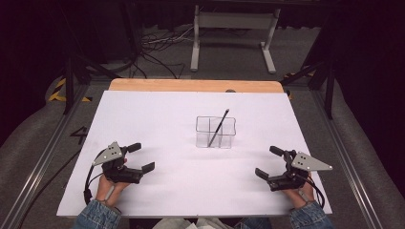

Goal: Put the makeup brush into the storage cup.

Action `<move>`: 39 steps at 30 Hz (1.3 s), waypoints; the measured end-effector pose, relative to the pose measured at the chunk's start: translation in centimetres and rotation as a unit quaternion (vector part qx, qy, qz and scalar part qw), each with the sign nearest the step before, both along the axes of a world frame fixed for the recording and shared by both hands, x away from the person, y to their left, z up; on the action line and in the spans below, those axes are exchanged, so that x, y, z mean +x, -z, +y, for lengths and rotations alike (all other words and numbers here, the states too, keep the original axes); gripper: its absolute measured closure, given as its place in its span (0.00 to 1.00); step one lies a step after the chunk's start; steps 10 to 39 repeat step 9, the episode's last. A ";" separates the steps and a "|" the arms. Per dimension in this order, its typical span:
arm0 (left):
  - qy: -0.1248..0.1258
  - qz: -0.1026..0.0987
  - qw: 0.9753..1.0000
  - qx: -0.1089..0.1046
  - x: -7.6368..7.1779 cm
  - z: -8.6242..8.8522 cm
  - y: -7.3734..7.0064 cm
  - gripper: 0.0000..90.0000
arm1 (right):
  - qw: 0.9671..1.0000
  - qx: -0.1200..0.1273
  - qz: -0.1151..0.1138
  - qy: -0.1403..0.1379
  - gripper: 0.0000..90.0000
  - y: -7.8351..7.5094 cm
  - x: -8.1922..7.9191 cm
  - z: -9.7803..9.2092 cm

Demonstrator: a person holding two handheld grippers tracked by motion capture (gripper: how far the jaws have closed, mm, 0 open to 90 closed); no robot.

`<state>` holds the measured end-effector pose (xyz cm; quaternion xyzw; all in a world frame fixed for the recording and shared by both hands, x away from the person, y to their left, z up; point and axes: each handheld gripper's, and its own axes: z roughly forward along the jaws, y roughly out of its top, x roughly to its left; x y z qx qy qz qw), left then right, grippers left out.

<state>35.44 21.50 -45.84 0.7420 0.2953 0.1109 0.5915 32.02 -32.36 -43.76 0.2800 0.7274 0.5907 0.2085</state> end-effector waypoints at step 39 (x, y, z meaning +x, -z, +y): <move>-0.002 0.000 1.000 0.004 -0.1 0.0 0.0 0.03 | 1.000 -0.001 0.002 0.000 0.00 0.1 0.0 0.0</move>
